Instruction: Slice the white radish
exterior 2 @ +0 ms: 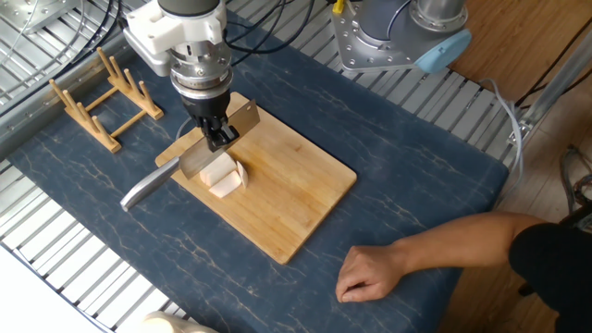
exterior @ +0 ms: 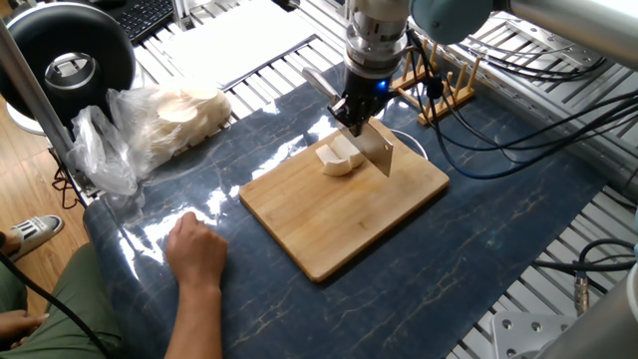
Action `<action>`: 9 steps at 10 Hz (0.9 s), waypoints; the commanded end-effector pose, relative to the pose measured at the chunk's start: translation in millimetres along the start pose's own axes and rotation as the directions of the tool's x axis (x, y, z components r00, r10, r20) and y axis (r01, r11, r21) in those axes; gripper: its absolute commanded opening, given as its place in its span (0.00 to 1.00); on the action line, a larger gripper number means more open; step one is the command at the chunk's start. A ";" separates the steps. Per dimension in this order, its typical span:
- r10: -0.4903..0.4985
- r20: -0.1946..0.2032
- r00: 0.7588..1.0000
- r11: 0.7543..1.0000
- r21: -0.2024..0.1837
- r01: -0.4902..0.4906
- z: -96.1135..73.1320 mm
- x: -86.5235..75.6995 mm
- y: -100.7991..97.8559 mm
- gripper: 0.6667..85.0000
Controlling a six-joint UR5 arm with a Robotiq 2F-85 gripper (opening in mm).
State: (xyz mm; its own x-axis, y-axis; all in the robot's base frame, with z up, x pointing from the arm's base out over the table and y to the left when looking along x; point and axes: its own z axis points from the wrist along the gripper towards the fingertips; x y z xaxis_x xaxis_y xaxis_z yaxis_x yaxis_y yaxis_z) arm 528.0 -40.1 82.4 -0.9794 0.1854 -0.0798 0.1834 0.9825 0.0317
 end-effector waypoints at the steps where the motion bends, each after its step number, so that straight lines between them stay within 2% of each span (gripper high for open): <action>1: 0.012 -0.003 1.000 1.000 -0.005 -0.012 -3.4 -0.7 2.2 0.00; 4: 0.016 0.015 1.000 1.000 -0.008 -0.016 -1.0 -3.6 3.8 0.00; 9: 0.023 0.015 1.000 1.000 -0.011 -0.022 -0.7 -3.1 5.9 0.00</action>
State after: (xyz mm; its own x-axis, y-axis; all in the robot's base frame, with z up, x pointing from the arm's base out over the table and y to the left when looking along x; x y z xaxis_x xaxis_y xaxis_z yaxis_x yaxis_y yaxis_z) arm 530.5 -37.5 82.3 -0.9760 0.1976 -0.0914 0.1956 0.9802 0.0312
